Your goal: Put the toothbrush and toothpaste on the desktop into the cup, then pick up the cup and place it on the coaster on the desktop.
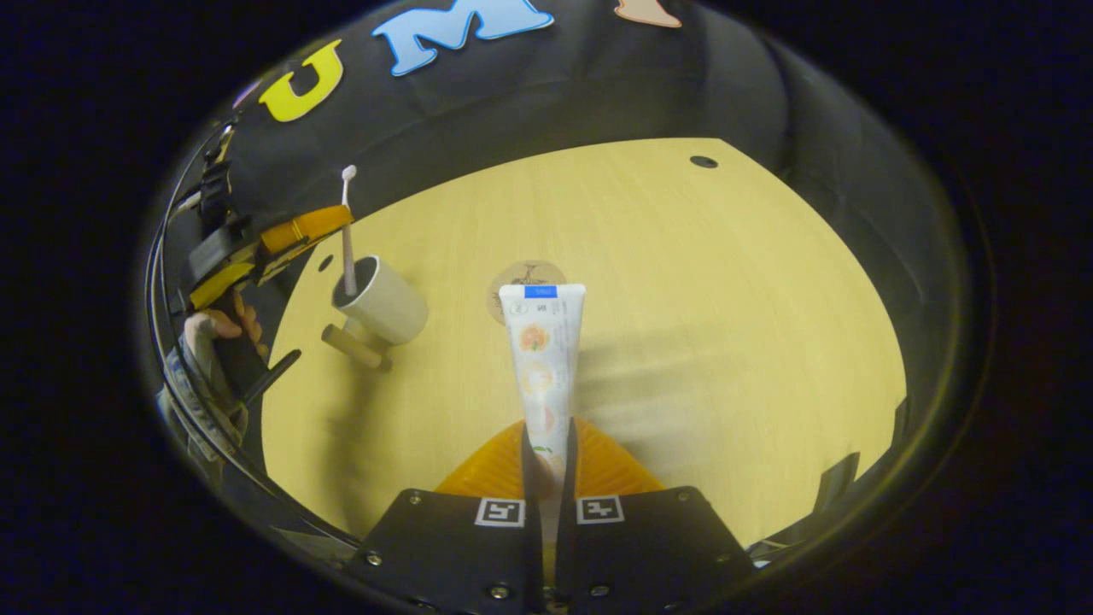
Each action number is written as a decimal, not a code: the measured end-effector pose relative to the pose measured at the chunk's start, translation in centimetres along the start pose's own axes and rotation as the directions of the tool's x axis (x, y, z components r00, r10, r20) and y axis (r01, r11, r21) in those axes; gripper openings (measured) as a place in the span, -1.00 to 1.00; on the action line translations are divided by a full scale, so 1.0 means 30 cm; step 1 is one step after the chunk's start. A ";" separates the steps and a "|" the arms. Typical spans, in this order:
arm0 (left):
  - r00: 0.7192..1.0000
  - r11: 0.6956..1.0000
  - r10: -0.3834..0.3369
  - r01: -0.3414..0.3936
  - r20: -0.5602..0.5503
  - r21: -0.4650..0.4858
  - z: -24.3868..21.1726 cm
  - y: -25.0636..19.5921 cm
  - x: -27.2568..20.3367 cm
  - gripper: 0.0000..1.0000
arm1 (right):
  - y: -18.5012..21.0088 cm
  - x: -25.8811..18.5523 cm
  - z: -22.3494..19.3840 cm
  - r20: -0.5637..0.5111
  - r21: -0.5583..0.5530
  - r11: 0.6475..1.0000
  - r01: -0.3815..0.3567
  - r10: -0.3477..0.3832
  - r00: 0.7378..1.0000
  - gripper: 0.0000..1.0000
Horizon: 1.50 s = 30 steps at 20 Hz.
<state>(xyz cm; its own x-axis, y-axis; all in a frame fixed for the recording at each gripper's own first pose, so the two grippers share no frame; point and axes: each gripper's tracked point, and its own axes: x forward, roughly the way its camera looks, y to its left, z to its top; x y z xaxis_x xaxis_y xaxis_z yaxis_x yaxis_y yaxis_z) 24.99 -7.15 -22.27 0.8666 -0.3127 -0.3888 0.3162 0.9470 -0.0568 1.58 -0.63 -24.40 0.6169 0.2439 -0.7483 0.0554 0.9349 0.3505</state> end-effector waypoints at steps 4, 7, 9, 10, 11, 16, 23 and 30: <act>0.999 0.998 0.041 -0.040 -0.024 0.042 -0.055 0.017 0.022 -0.87 | 0.007 0.008 0.010 -0.010 0.006 1.000 0.001 -0.001 1.000 -0.84; 0.999 1.000 0.012 -0.011 -0.041 0.008 -0.086 0.008 0.001 -0.70 | 0.031 0.016 0.024 -0.007 -0.006 1.000 -0.007 0.007 1.000 -0.84; 0.999 1.000 0.015 -0.015 -0.046 -0.007 -0.084 0.024 -0.016 -0.73 | 0.048 0.021 0.037 -0.004 -0.014 1.000 -0.015 0.015 1.000 -0.84; 0.999 1.000 0.010 -0.011 -0.049 -0.015 -0.098 0.021 -0.022 -0.63 | 0.055 0.023 0.043 0.000 -0.017 1.000 -0.018 0.018 1.000 -0.84; 0.998 1.000 0.027 -0.028 -0.053 -0.012 -0.101 0.035 -0.030 -0.47 | 0.067 0.024 0.051 0.004 -0.022 0.999 -0.024 0.024 1.000 -0.84; 0.998 0.998 0.057 -0.058 -0.041 -0.032 -0.089 0.090 -0.117 -0.47 | 0.145 0.034 0.121 0.031 -0.024 0.998 -0.059 0.060 0.998 -0.84; 0.994 0.995 0.087 -0.091 -0.069 -0.050 -0.145 0.187 -0.292 -0.43 | 0.331 0.098 0.328 0.106 0.024 0.989 -0.146 0.143 0.984 -0.85; 0.983 0.983 0.159 -0.166 -0.091 -0.081 -0.184 0.371 -0.493 -0.40 | 0.590 0.160 0.513 0.173 0.093 0.949 -0.302 0.283 0.943 -0.85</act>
<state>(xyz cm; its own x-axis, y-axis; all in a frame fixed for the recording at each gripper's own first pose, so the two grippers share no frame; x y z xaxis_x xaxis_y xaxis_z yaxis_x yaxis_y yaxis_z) 13.57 8.43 -22.22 0.8669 -0.1504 -0.4752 0.1353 0.9886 -0.0661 17.59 13.11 -13.12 0.7332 0.4505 -0.5094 -0.0609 0.7896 0.6106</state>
